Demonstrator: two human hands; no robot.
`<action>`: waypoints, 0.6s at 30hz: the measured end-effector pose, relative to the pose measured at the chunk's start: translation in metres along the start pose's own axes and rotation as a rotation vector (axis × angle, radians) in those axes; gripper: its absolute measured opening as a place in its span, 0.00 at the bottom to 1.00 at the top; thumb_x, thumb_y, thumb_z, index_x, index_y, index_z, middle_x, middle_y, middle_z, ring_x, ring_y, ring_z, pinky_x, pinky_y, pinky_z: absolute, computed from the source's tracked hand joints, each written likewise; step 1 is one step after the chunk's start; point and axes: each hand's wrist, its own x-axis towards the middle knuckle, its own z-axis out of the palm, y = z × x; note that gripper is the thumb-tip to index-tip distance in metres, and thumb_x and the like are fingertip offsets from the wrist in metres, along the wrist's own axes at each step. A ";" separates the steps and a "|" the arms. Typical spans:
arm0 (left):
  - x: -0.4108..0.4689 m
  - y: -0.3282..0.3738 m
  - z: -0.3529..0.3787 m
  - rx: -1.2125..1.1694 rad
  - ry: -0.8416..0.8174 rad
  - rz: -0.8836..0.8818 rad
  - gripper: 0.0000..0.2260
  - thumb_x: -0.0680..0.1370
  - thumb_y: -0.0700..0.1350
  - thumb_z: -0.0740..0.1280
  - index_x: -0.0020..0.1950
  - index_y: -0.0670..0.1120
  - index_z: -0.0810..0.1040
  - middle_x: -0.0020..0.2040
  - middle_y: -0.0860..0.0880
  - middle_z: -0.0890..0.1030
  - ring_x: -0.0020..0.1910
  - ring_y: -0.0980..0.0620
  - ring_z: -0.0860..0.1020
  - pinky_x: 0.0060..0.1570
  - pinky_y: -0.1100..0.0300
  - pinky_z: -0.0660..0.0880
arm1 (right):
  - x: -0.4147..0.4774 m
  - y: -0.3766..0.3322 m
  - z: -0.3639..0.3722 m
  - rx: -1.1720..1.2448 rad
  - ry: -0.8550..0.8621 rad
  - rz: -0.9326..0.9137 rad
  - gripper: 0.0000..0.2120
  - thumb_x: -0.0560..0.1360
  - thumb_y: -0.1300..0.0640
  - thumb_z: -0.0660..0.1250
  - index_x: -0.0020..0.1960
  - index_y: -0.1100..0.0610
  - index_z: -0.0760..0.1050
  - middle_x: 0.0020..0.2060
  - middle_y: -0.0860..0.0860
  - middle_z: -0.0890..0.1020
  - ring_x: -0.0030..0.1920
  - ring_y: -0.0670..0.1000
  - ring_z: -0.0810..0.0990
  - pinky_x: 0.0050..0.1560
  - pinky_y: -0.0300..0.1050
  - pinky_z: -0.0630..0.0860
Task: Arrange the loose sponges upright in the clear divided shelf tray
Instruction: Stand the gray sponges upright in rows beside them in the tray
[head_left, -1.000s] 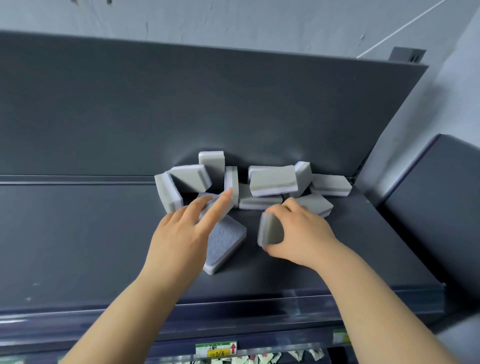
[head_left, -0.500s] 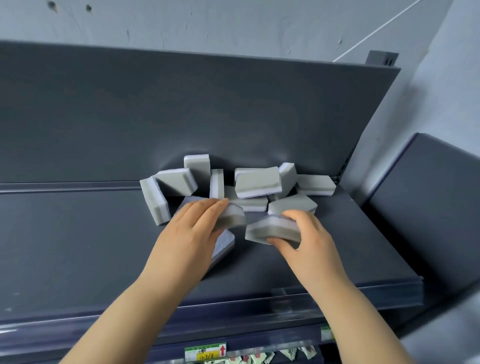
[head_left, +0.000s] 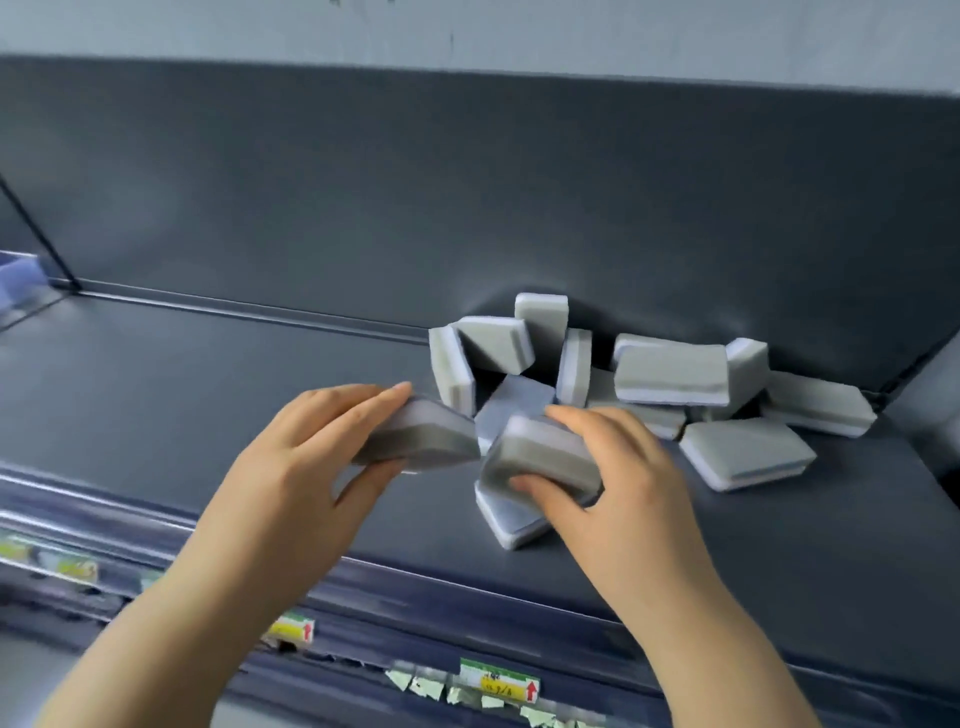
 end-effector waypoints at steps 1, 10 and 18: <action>-0.007 -0.008 -0.012 0.020 0.001 -0.022 0.19 0.74 0.50 0.63 0.63 0.44 0.76 0.55 0.53 0.75 0.51 0.52 0.75 0.54 0.70 0.66 | 0.002 -0.011 0.011 0.020 -0.021 -0.031 0.24 0.66 0.45 0.73 0.57 0.54 0.76 0.49 0.44 0.75 0.51 0.42 0.72 0.54 0.26 0.65; -0.089 -0.099 -0.136 0.180 0.063 -0.142 0.21 0.73 0.52 0.64 0.62 0.44 0.77 0.52 0.51 0.78 0.49 0.53 0.74 0.49 0.63 0.71 | -0.003 -0.145 0.131 0.189 -0.212 -0.238 0.22 0.65 0.48 0.70 0.58 0.52 0.75 0.49 0.44 0.77 0.49 0.44 0.75 0.49 0.31 0.69; -0.223 -0.237 -0.245 0.340 0.043 -0.290 0.19 0.73 0.47 0.68 0.63 0.44 0.76 0.55 0.50 0.78 0.53 0.53 0.74 0.53 0.63 0.71 | -0.038 -0.286 0.285 0.254 -0.393 -0.292 0.23 0.65 0.57 0.75 0.59 0.48 0.75 0.50 0.39 0.74 0.52 0.44 0.75 0.53 0.31 0.68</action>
